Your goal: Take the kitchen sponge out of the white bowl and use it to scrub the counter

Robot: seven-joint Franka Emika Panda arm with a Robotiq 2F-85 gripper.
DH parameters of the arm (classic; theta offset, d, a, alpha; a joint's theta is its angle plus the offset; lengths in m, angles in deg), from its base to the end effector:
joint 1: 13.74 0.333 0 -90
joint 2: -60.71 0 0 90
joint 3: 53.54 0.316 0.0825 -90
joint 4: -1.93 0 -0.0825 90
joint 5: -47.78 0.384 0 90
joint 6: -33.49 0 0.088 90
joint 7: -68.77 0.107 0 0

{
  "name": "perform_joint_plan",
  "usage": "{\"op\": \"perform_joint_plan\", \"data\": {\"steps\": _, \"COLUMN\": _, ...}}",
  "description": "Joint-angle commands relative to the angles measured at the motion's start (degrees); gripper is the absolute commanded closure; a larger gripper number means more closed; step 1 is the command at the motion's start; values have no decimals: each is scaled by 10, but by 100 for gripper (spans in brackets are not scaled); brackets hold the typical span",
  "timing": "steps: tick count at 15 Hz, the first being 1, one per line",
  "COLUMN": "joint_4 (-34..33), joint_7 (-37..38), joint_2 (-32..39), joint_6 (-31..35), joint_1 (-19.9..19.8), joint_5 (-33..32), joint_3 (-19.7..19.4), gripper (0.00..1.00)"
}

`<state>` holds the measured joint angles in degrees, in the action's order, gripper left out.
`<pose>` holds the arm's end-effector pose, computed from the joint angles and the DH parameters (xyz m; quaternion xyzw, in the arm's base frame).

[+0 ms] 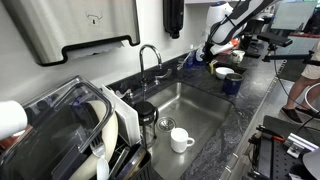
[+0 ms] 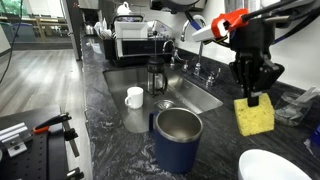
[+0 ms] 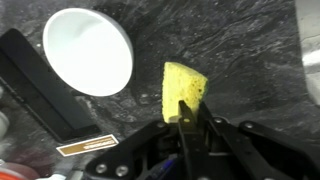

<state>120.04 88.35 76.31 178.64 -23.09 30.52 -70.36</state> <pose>0.5481 -0.2592 0.3282 0.9487 -0.2674 0.0922 0.1415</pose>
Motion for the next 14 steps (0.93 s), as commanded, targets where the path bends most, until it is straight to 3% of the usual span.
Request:
{"op": "perform_joint_plan", "data": {"steps": 1, "joint_4": 3, "joint_7": 119, "joint_2": 5, "joint_6": 2, "joint_1": 38, "joint_5": -134, "joint_3": -57, "gripper": 97}}
{"op": "perform_joint_plan", "data": {"steps": 3, "joint_4": 2, "joint_7": 140, "joint_2": 16, "joint_6": 3, "joint_1": 38, "joint_5": -161, "joint_3": -58, "gripper": 97}}
{"op": "perform_joint_plan", "data": {"steps": 14, "joint_4": 14, "joint_7": 128, "joint_2": 25, "joint_6": 60, "joint_1": 49, "joint_5": -146, "joint_3": -51, "gripper": 97}}
